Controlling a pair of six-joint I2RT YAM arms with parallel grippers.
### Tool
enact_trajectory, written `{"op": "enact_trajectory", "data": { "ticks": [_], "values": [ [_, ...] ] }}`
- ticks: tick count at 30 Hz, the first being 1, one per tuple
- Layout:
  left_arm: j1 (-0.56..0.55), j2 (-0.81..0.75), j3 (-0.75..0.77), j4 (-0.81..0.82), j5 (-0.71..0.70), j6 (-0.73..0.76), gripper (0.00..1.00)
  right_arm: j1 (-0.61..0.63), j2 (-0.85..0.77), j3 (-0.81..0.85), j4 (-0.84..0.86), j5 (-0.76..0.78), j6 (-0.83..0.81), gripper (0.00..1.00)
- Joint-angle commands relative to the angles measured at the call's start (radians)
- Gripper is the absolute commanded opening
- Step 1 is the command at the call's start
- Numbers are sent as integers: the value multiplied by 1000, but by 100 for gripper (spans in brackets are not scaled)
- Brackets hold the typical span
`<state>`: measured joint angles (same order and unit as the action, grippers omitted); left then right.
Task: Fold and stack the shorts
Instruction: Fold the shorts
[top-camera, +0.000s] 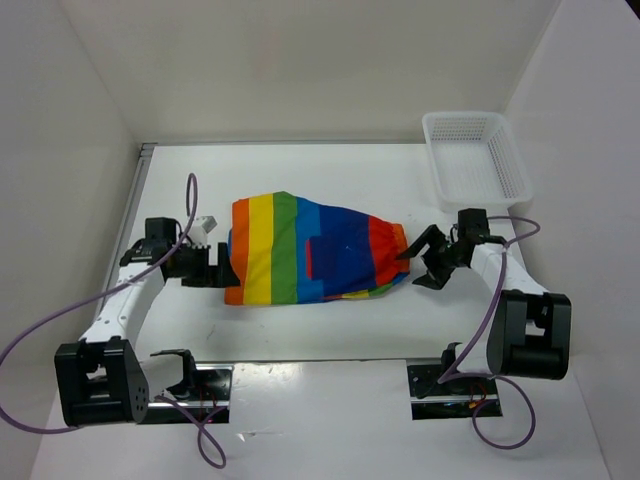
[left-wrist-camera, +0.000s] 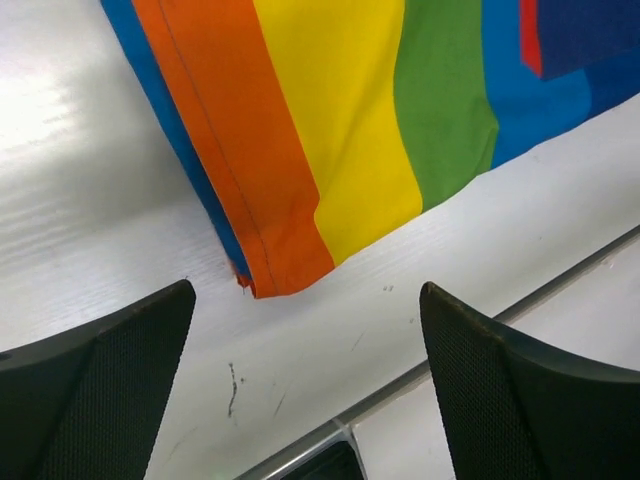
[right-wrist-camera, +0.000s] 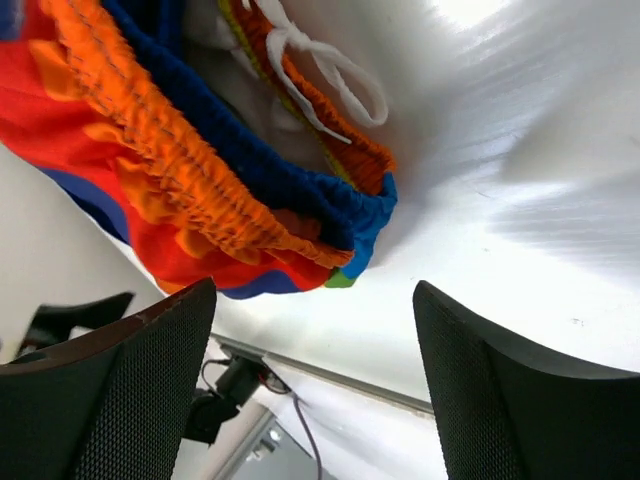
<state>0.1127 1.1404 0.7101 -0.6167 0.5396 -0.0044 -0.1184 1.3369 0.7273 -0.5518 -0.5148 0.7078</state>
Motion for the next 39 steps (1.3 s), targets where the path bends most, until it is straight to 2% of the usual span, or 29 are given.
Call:
{"op": "enact_trajectory", "data": {
  "ticks": [1, 2, 5, 6, 7, 8, 9, 13, 16, 18, 20, 24, 25, 27, 31, 34, 38, 39],
  "values": [
    [4, -10, 124, -37, -27, 4, 100, -6, -41, 67, -23, 48, -1, 85],
    [4, -10, 162, -17, -27, 4, 98, -6, -41, 79, -23, 48, -1, 85],
    [-17, 31, 195, 113, 3, 4, 86, -6, -50, 147, -33, 90, -20, 49],
    [-33, 47, 224, 177, 3, 4, 68, 9, -50, 184, -42, 132, -21, 33],
    [-50, 92, 244, 201, 3, 4, 59, 31, -50, 201, -42, 151, -31, 3],
    [-88, 120, 265, 219, 3, 4, 51, 43, -50, 230, -42, 160, -31, 0],
    [-106, 183, 313, 230, -27, 4, 37, 60, -50, 242, -8, 160, -42, 0],
    [-191, 329, 403, 274, -15, 4, 23, 207, -1, 334, 94, 170, -24, 0],
    [-245, 422, 413, 346, 6, 4, 23, 269, 163, 357, 168, 95, -36, 1],
    [-269, 464, 413, 371, 34, 4, 24, 281, 212, 357, 203, 79, -36, 1],
    [-288, 517, 413, 380, 43, 4, 24, 290, 243, 328, 236, 104, -36, 1],
    [-297, 591, 399, 380, -6, 4, 23, 290, 315, 305, 236, 217, -18, 6],
    [-297, 602, 384, 380, -51, 4, 23, 290, 346, 293, 236, 264, -8, 6],
    [-297, 616, 356, 399, -52, 4, 24, 290, 387, 281, 227, 292, 2, 6],
    [-297, 616, 382, 385, -66, 4, 25, 290, 410, 293, 181, 318, -10, 9],
    [-306, 605, 483, 332, -37, 4, 26, 290, 343, 337, 147, 318, -31, 11],
    [-340, 593, 604, 318, 22, 4, 29, 290, 211, 397, 138, 318, -40, 28],
    [-356, 604, 624, 318, 34, 4, 29, 290, 191, 420, 138, 318, -41, 45]
  ]
}}
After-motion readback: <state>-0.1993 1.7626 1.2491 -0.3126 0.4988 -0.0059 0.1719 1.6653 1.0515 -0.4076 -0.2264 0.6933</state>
